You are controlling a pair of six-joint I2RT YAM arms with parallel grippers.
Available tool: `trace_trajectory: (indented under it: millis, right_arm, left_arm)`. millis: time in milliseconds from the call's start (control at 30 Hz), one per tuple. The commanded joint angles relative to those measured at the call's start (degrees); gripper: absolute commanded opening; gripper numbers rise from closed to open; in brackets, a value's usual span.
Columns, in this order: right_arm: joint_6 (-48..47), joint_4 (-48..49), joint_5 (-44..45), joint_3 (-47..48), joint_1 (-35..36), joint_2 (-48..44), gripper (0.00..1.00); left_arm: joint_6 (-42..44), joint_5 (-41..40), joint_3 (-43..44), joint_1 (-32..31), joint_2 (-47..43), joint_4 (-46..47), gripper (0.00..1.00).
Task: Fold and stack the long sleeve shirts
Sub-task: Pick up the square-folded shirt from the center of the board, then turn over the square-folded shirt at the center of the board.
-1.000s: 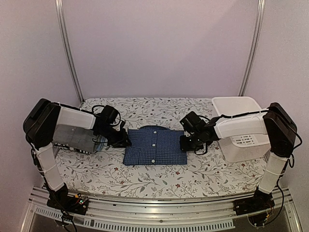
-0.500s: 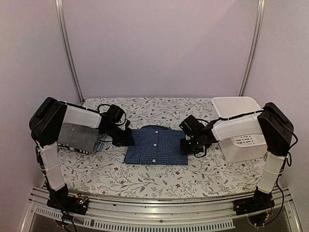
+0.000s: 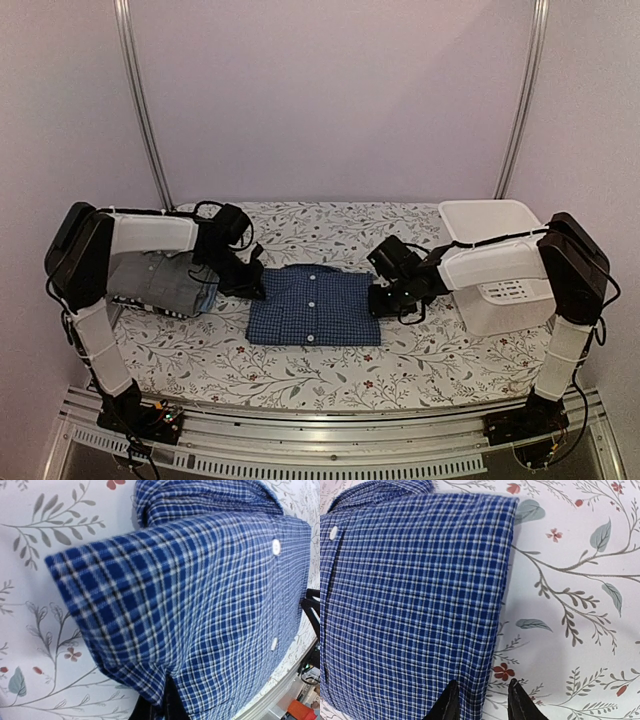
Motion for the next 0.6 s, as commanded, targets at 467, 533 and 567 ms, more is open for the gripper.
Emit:
trace_trajectory:
  millis: [467, 533, 567]
  right_arm:
    - [2.6, 4.0, -5.7, 13.5, 3.4, 11.3, 0.18]
    - [2.9, 4.8, -6.8, 14.3, 3.6, 13.5, 0.17]
    - [3.2, 4.9, -7.0, 14.7, 3.7, 14.1, 0.16]
  left_arm:
    - [8.1, -1.4, 6.7, 4.2, -12.0, -16.2, 0.00]
    - [8.1, -1.5, 7.3, 4.3, -12.1, -16.5, 0.00]
    - [8.1, -1.5, 7.7, 4.3, -12.3, -16.7, 0.00]
